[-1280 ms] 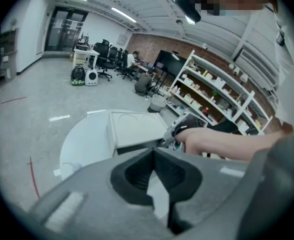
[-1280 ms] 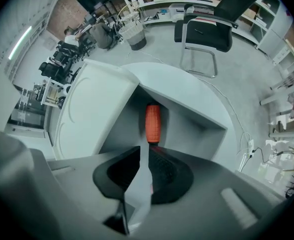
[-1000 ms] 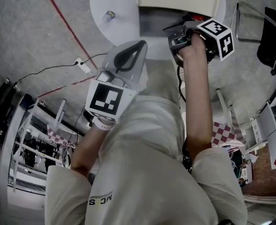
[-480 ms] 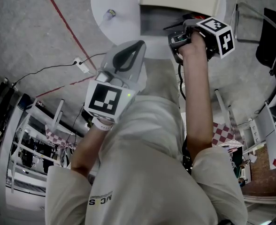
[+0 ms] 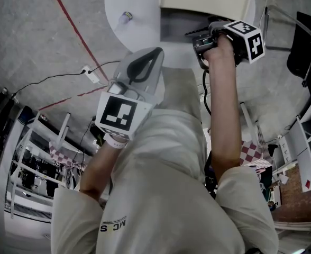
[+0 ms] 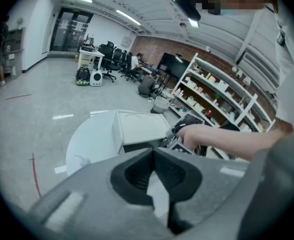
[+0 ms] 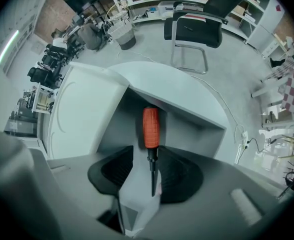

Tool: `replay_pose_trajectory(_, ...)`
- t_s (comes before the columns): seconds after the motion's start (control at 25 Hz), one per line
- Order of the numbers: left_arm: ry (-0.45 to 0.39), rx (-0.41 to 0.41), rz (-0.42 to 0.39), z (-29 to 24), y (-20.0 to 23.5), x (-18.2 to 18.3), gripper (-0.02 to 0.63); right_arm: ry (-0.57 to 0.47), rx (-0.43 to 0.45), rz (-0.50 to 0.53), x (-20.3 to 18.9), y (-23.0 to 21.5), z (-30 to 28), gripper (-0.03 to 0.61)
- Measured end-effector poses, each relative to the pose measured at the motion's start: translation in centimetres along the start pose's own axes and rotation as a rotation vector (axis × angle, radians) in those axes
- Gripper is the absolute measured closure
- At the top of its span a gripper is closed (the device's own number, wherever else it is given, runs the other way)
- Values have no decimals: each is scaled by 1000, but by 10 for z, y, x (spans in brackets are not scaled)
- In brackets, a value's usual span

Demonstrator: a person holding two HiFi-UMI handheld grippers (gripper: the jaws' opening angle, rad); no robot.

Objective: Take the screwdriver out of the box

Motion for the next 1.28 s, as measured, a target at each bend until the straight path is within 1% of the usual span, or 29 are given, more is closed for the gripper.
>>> replay_pose_trajectory(0.16, -1, 2, 4, 1, 1, 1, 612, -3, -25, 6, 0, -4, 0, 489)
replay_pose_trajectory(0.4, -5, -1, 7, 2, 1, 1, 612, -1, -70, -23, -1, -3, -7, 509)
replay_pose_trajectory(0.64, -13, 2, 10, 5, -1, 3, 612, -8, -68, -31, -1, -3, -4, 517)
replay_pose_trajectory(0.8, -14, 7, 6, 6, 5, 4, 612, 1, -54, -39, -3, 1, -6, 517)
replay_pose_trajectory(1.0, -24, 4, -7, 6, 1, 10, 612, 17, -23, -48, -10, 4, -1, 517)
replay_pose_trajectory(1.28, -57, 11, -30, 23, -14, 21, 612, 28, 55, -53, -22, 1, 32, 517)
Point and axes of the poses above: the fingertips, and each gripper's own axes: z backward along the fingers, y to its left, x out of its top, the point moved 4 cm from there along z, backward along the fingers, and after that the axes turned 7 degrees about -y, right-handed, at the moved point
